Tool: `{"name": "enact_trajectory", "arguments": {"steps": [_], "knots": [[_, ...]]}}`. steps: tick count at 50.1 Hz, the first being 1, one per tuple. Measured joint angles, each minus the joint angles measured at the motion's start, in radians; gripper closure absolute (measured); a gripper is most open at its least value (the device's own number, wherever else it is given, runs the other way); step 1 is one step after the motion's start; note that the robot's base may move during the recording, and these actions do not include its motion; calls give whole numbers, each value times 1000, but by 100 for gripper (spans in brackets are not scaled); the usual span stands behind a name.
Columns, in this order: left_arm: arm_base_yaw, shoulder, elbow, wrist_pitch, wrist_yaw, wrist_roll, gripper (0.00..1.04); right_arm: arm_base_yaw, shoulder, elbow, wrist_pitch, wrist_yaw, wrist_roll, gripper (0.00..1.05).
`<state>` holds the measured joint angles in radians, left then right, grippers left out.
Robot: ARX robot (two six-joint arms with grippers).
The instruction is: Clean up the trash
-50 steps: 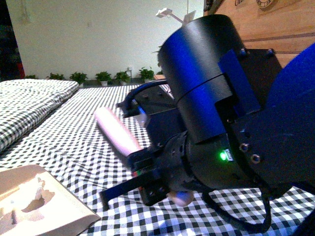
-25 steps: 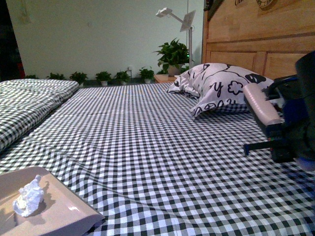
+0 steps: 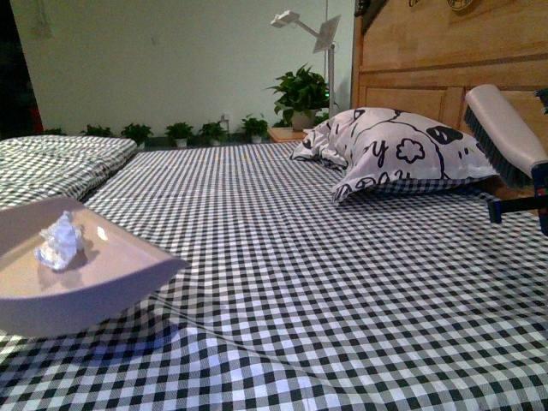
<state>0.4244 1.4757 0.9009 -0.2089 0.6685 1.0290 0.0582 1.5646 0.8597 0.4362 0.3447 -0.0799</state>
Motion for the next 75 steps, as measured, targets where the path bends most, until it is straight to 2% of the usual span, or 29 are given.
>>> {"name": "enact_trajectory", "arguments": {"steps": [10, 17, 22, 31, 46, 55, 75], "knots": [[-2, -117, -85, 249, -17, -229, 77, -49, -134, -58, 5, -43, -26, 84], [-20, -230, -152, 460, -120, -465, 77, -82, -277, -87, -43, -113, -13, 84], [-34, -301, -181, 527, -192, -584, 77, -92, -362, -113, -58, -178, 16, 84], [-50, -441, -211, 478, -236, -734, 77, -95, -522, -167, -47, -246, 31, 84], [-19, -683, -237, 274, -220, -884, 77, -133, -792, -240, -74, -290, 45, 84], [0, -801, -251, 172, -172, -907, 77, -161, -908, -262, -135, -334, 67, 84], [54, -855, -269, 131, -118, -916, 77, -155, -991, -267, -185, -371, 77, 84]]}}
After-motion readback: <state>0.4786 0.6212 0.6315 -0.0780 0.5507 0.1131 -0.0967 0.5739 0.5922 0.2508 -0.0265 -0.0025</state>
